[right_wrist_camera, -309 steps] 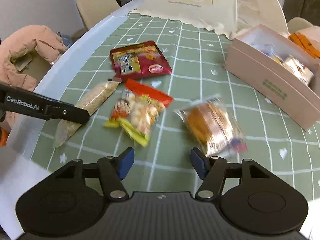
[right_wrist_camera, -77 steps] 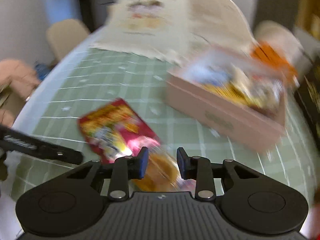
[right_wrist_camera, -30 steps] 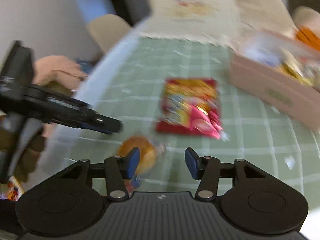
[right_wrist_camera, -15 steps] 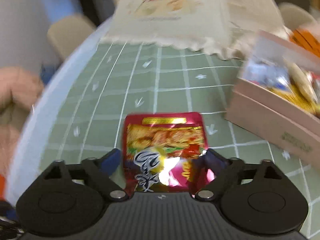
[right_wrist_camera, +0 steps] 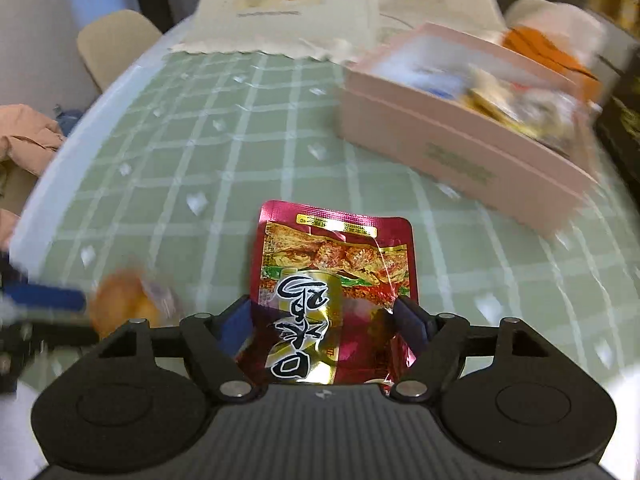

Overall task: Organize snacks
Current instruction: 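Grasp the wrapped round bun with left while right holds the red snack bag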

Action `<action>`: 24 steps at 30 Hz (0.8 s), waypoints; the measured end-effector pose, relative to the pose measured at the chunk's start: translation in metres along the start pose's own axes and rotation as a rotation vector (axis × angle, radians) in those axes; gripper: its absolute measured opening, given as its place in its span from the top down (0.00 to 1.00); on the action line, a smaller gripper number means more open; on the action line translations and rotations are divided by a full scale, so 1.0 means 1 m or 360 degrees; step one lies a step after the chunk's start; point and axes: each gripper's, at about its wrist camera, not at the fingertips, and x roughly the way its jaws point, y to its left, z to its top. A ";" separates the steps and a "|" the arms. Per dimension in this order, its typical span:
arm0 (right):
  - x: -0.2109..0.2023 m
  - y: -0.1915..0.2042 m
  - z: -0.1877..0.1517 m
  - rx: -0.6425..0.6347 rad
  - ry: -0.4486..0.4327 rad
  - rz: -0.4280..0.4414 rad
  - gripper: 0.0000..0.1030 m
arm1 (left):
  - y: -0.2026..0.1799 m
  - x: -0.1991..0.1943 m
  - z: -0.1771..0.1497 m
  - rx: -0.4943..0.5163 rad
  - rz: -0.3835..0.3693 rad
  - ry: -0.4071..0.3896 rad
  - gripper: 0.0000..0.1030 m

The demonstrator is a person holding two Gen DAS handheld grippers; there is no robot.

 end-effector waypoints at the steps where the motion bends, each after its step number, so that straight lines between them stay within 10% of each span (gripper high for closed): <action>1: -0.006 -0.004 -0.010 -0.0005 -0.0003 -0.0041 0.26 | -0.005 0.002 0.002 0.0033 0.0005 0.0004 0.63; 8: -0.020 -0.023 -0.045 0.0131 -0.0055 -0.0136 0.10 | -0.024 0.016 0.015 0.0135 -0.0027 0.0083 0.52; 24: -0.016 -0.018 -0.054 0.0205 -0.0147 -0.0189 0.03 | 0.000 0.047 0.046 -0.0301 -0.0100 0.0121 0.38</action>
